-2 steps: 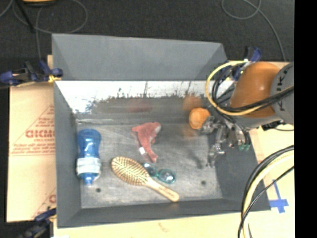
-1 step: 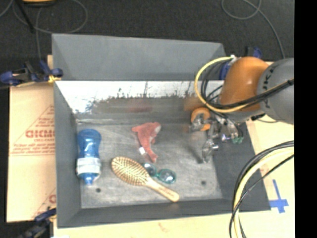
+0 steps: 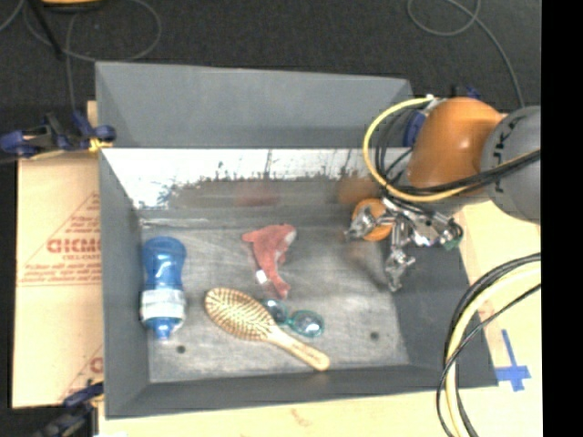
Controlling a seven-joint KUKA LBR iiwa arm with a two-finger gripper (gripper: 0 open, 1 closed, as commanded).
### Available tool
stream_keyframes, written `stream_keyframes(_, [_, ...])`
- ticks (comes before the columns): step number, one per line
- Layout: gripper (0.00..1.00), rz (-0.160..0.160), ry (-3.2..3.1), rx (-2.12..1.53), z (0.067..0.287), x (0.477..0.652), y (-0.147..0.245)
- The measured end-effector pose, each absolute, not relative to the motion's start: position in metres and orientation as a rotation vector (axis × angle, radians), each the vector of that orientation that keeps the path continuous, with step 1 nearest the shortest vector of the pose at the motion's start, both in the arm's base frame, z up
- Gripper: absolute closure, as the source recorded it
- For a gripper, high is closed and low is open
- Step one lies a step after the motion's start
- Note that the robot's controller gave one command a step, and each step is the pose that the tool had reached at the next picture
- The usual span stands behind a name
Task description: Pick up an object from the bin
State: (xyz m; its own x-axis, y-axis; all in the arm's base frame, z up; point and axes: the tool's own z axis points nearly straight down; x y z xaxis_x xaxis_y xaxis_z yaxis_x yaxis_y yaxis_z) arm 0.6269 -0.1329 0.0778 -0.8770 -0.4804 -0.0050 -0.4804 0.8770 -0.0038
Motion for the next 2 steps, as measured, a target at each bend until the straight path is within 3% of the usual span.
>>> stream_keyframes(1, [0.0, -0.001, 3.037, -0.788, 0.096, 0.57, -0.102])
stream_keyframes(2, [0.0, 0.004, 3.049, -0.751, 0.101, 0.543, -0.078])
